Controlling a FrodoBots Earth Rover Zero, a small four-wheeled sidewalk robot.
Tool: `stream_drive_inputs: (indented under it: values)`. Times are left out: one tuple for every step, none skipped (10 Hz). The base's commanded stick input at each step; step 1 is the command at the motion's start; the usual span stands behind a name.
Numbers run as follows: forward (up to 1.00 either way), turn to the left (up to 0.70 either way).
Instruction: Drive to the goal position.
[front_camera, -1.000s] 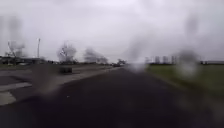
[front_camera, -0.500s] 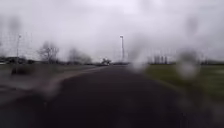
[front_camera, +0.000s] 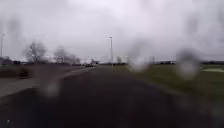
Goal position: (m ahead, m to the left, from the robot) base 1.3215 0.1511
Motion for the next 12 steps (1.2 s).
stream_drive_inputs:
  values:
    - [1.0, 0.0]
    - [1.0, 0.0]
    - [1.0, 0.0]
    - [1.0, 0.17]
    - [1.0, 0.34]
    - [1.0, 0.34]
    - [1.0, 0.24]
    - [1.0, 0.15]
    - [1.0, 0.06]
    - [0.92, 0.0]
    - [0.7, 0.0]
    - [0.48, 0.0]
